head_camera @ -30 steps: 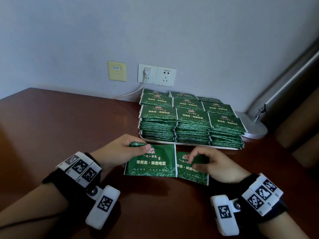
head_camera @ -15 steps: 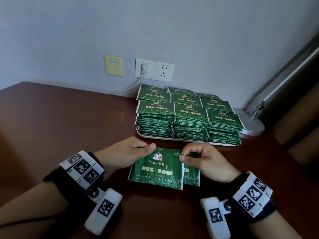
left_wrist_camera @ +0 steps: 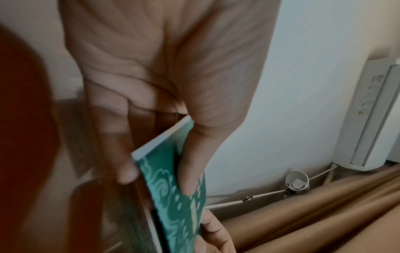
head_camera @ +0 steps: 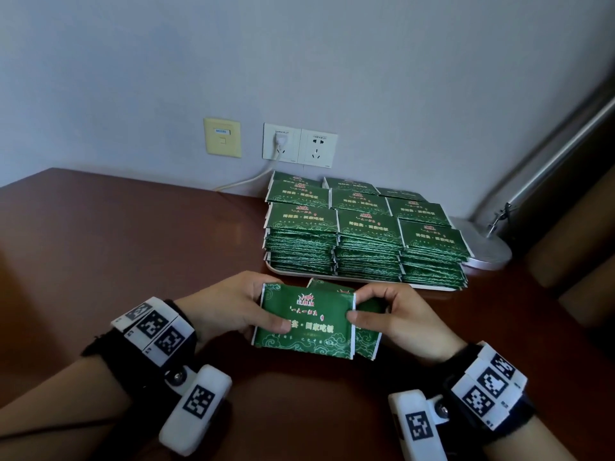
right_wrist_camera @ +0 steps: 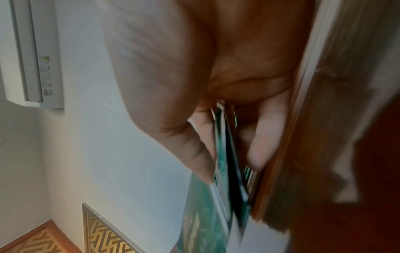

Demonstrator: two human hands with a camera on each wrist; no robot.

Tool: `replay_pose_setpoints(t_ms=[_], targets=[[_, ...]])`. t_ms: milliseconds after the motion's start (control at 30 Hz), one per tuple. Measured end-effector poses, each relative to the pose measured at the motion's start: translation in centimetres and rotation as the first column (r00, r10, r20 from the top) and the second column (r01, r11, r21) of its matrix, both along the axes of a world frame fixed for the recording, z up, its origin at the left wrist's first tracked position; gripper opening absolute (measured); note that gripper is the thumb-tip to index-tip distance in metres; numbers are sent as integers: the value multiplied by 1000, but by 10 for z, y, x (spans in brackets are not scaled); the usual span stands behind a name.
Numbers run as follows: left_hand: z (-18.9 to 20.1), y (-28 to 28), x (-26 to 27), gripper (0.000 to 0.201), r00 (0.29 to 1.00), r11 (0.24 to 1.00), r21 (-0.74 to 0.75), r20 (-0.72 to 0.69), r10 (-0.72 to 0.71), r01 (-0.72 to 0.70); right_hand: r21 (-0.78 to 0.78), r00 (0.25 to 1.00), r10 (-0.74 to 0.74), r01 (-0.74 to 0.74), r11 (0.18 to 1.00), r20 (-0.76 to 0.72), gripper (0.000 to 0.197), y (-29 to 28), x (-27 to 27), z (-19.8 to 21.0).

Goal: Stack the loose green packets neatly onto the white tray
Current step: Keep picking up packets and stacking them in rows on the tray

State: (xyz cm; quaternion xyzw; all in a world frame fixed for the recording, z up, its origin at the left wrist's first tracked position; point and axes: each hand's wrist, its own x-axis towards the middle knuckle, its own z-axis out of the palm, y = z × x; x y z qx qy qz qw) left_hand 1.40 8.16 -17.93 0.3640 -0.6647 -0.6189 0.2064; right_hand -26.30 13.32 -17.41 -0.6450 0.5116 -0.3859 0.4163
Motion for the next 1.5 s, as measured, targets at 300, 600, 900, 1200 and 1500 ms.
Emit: replay_pose_setpoints(t_ms=[300,600,900,1200,1500], targets=[[50,-29,5,53,908,936,-58,-271,321,-348,-84,899,-202,253,964,389,53,-11,-20,43],[115,-98,-37,48,753,812,-16,-386,533,-583,9,718,-396,477,879,573,30,-89,-54,105],[93,-134,-44,57,854,850,-95,-111,508,-518,2,898,-422,425,905,121,26,-125,-71,90],[91,-133,-43,43,737,718,-615,311,600,-326,-245,663,-426,354,903,-615,25,-127,-47,86],[96,-113,-44,98,577,791,-607,673,462,75,-134,508,-246,248,959,-825,85,-108,-22,96]])
